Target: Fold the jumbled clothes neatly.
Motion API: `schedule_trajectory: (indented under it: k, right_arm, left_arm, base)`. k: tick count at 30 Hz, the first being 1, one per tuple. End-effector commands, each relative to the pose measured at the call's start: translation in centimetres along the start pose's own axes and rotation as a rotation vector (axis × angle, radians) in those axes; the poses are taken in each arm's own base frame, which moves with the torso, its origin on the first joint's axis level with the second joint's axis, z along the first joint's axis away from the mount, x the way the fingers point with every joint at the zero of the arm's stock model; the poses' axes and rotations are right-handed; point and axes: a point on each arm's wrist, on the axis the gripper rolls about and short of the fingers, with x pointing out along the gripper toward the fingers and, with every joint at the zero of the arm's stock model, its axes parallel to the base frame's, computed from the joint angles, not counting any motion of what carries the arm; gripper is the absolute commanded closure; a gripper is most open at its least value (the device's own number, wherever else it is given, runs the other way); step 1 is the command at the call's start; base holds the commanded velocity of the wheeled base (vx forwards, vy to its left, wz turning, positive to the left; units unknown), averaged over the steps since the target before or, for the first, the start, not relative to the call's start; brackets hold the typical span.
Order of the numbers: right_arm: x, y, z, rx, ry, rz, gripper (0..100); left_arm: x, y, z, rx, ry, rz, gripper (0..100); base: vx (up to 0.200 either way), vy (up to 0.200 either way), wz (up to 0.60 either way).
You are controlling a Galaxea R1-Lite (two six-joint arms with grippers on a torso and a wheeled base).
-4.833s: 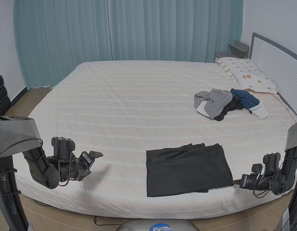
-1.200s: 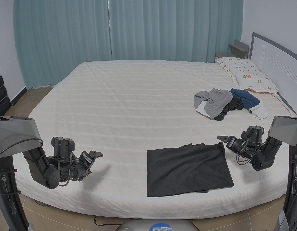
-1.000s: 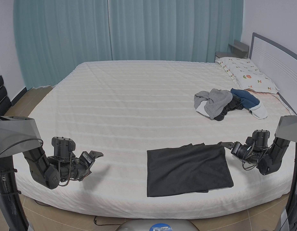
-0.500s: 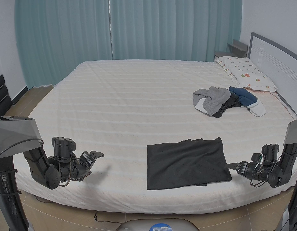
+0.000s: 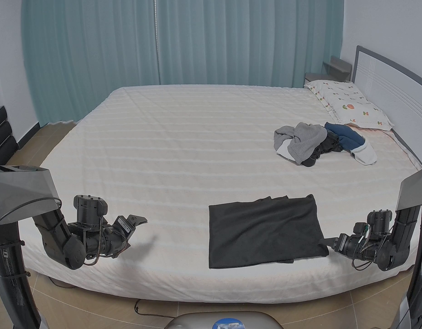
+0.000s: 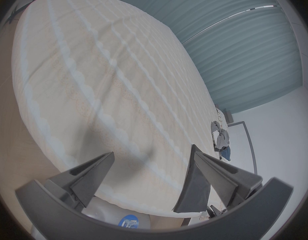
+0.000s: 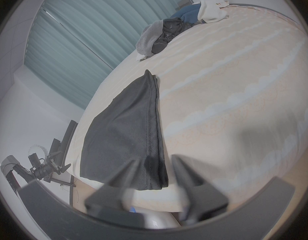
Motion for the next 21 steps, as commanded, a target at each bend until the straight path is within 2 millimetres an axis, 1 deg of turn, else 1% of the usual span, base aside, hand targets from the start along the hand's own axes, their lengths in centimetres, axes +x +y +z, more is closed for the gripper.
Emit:
schedule_trajectory:
  k: [1,5,21]
  right_arm:
    - [0.5,-0.4,-0.6,0.008,0.023,-0.011,100]
    - [0.5,-0.5,-0.7,0.002,0.024,-0.016,100]
    - [-0.7,-0.8,-0.7,0.014,0.014,-0.040,100]
  left_arm:
    - [0.0,0.0,0.0,-0.001,0.000,0.001,0]
    - [0.0,0.0,0.0,-0.001,0.000,0.001,0]
    - [0.0,0.0,0.0,-0.001,-0.001,0.000,0]
  base:
    - [0.000,0.000,0.00]
    - [0.000,0.000,0.00]
    - [0.000,0.000,0.00]
